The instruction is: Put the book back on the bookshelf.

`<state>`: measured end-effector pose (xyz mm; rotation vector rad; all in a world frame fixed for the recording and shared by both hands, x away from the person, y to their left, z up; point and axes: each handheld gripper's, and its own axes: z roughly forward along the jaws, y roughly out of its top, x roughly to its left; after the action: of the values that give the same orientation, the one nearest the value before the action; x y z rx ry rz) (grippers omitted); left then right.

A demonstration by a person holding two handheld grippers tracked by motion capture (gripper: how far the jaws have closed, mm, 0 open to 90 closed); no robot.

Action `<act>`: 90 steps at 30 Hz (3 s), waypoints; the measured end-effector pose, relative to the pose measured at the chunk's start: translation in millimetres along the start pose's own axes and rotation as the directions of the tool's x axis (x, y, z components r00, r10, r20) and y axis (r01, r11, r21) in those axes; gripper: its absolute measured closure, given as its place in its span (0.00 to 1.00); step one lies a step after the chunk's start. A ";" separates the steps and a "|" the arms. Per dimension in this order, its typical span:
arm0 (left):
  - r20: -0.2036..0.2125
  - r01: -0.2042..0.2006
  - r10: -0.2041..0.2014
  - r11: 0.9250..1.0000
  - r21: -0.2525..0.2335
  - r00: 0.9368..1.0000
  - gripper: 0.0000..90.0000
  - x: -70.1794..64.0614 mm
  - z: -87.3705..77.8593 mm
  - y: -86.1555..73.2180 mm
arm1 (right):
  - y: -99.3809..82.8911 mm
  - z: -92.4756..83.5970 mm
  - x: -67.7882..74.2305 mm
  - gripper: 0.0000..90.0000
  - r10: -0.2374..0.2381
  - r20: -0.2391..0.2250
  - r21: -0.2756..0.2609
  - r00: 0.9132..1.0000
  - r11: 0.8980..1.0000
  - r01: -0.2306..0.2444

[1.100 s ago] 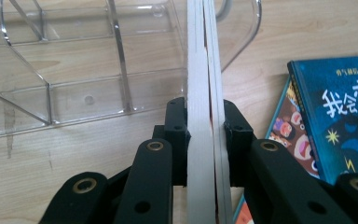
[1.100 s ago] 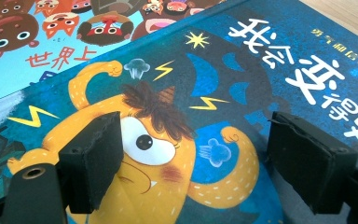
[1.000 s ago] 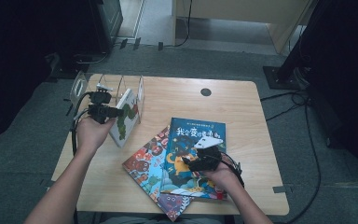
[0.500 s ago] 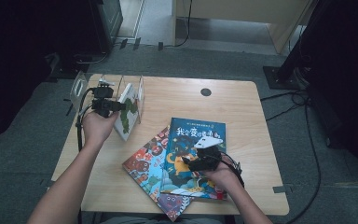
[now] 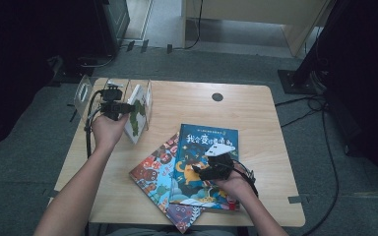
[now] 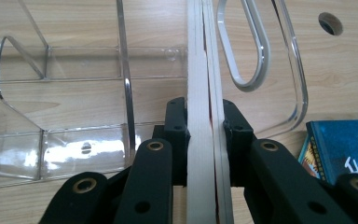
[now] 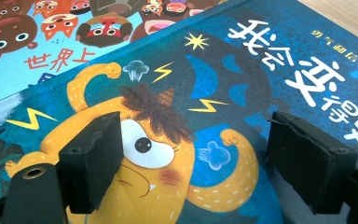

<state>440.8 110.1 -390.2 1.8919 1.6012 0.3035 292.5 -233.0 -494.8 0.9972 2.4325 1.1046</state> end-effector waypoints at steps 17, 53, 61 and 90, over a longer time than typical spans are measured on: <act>-0.010 -0.001 0.001 1.000 0.012 1.000 0.86 -1.5 11.3 15.8 | 0.0 0.0 -0.1 0.20 0.000 -0.002 0.002 1.000 1.000 0.000; -0.013 -0.047 0.048 0.997 0.069 0.999 0.78 -8.9 8.9 26.7 | 0.0 0.0 -0.1 0.20 0.001 -0.002 0.001 1.000 1.000 -0.001; -0.010 -0.054 0.055 0.997 0.061 0.998 0.74 -9.2 -3.6 34.7 | 0.0 0.1 -0.1 0.20 0.001 -0.002 0.001 1.000 1.000 -0.001; 0.111 -0.164 0.161 0.986 0.024 0.981 0.75 -19.6 -47.9 3.7 | -3.0 -8.4 -7.7 0.40 0.033 -0.011 -0.013 0.999 0.999 -0.033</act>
<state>412.8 106.4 -346.6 2.0336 1.3916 0.2395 292.3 -244.4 -491.6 1.0333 2.4225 1.1379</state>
